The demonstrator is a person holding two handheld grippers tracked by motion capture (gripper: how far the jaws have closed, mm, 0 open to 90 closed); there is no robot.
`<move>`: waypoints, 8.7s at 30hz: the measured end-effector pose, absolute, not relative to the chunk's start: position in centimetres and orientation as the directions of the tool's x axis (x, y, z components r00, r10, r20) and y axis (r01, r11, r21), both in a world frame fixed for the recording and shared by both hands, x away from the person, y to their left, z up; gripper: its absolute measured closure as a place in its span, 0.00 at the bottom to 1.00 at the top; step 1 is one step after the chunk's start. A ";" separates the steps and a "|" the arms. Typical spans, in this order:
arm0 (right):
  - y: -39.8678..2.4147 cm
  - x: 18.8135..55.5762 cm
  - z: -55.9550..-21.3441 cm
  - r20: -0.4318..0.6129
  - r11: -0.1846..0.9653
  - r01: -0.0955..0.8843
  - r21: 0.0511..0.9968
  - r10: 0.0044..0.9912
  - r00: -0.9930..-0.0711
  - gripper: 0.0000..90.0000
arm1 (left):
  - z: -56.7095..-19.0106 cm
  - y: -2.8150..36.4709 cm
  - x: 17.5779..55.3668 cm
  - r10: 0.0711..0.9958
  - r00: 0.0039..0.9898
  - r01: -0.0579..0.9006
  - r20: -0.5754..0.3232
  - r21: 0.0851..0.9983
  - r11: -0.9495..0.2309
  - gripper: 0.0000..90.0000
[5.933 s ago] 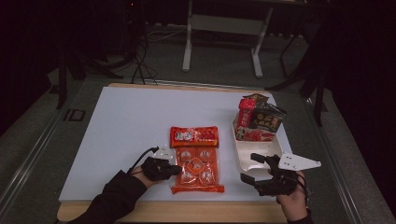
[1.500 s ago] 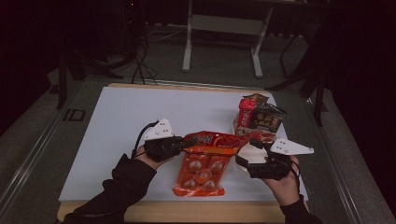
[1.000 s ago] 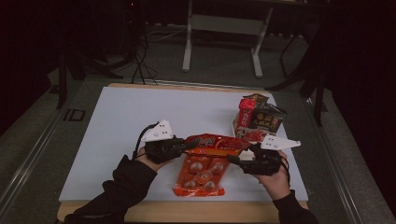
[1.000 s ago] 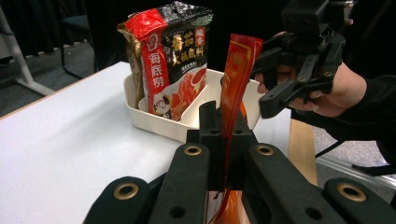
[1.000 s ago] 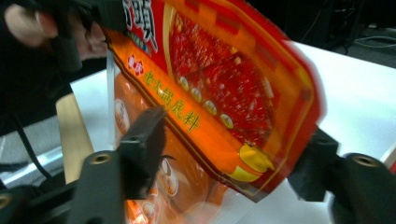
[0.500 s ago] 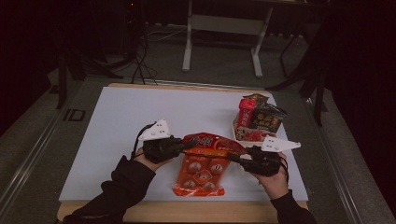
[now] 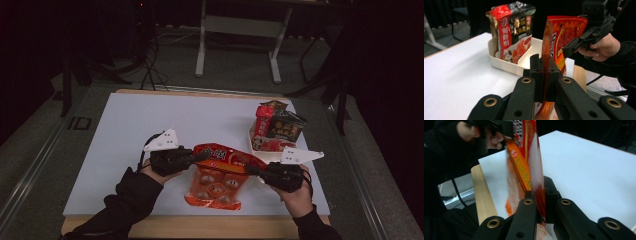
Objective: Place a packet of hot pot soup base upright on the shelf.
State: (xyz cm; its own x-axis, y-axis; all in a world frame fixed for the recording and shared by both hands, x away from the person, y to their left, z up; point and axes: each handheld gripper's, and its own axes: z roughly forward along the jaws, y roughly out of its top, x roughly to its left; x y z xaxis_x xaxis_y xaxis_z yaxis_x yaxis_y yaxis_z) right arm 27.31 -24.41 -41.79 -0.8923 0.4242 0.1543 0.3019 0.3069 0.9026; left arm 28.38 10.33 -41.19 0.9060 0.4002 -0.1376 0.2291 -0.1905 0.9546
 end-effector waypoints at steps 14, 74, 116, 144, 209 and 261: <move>-24.1 26.4 -37.1 0.103 0.290 0.237 0.927 0.409 -0.906 1.00 | -40.1 11.1 27.7 0.380 0.916 0.190 -0.127 0.973 -0.133 0.85; -33.0 31.1 -32.2 0.057 0.173 0.232 0.957 0.673 -0.738 1.00 | -49.8 15.5 24.5 0.576 0.780 0.372 -0.246 0.922 -0.109 0.02; -35.6 31.1 -38.4 0.200 0.030 0.330 0.944 0.742 -0.639 1.00 | -51.0 16.0 25.0 0.584 0.760 0.401 -0.286 0.913 -0.076 0.03; -38.7 31.0 -40.9 0.225 -0.006 0.382 0.924 0.816 -0.532 1.00 | -51.3 16.1 25.1 0.584 0.756 0.412 -0.296 0.908 -0.074 0.03; -30.8 28.7 -33.9 0.130 0.066 0.253 0.965 0.719 -0.683 0.15 | -51.4 15.8 24.8 0.573 0.778 0.378 -0.258 0.921 -0.098 0.03; -25.3 25.0 -46.7 0.140 0.299 0.363 0.882 0.571 -0.809 0.16 | -51.5 16.0 24.3 0.572 0.786 0.364 -0.235 0.923 -0.121 0.03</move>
